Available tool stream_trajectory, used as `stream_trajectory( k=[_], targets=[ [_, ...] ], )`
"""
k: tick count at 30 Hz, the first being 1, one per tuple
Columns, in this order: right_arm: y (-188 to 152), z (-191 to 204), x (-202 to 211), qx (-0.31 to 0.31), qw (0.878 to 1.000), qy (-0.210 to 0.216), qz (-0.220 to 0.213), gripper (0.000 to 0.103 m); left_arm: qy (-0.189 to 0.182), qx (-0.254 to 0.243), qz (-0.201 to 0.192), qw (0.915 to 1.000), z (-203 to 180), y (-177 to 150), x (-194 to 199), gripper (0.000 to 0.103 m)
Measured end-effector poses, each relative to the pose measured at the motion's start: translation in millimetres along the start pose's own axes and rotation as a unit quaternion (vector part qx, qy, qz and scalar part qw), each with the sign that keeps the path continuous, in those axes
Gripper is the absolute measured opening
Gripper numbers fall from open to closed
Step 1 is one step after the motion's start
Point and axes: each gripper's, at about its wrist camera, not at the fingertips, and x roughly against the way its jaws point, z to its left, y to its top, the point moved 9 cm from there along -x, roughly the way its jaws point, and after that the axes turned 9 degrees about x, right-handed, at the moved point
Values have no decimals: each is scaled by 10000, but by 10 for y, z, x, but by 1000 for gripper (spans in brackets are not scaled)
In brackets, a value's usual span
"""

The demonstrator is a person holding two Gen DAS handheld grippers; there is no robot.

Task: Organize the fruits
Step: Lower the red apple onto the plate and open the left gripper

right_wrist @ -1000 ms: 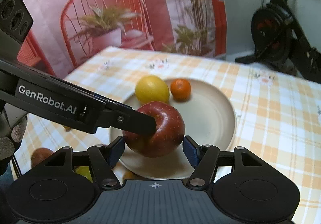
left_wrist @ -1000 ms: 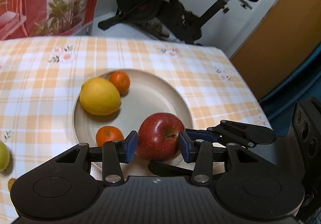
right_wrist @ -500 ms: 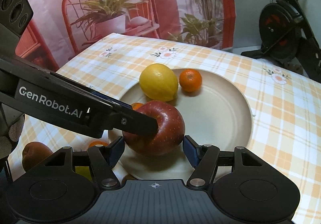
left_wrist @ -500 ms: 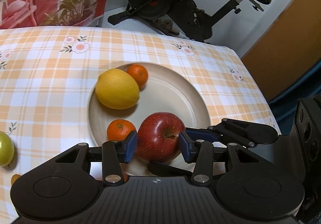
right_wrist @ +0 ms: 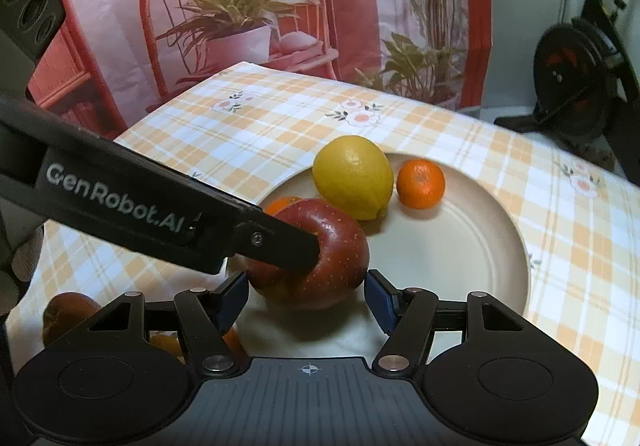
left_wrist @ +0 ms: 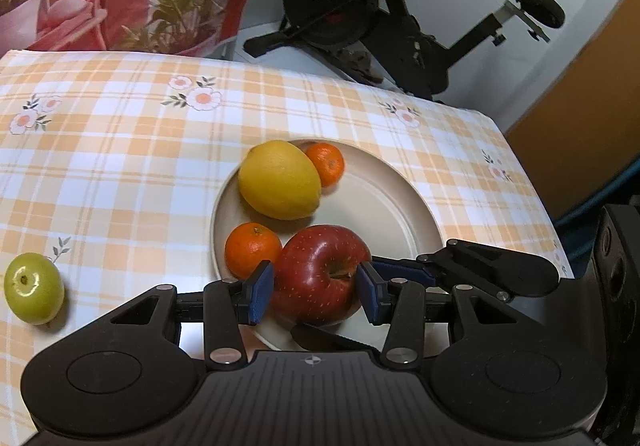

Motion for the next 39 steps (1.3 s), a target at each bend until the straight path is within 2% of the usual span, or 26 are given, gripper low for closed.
stream_trajectory(
  k=[6,14,20,28,39],
  targets=[
    [70,-13,-65,244,9995,-163,-76,60,73,130,-98,9998,60,48,10,46],
    [102,-99,-114,165,9993,-237,-237,61,99,204,-150,9996,94,79,-5,48],
    [105,-87,-92,154,9992,-300,-198,61,160,140,-189,9996,85,84,-12,50],
    [52,-22,204,113,9988,-347,-313,61,349,-26,-386,9986,54,90,60,47],
    [-173,115,672,-268,9967,-512,-574,58,218,-173,-878,9957,-32,67,631,48]
  ],
)
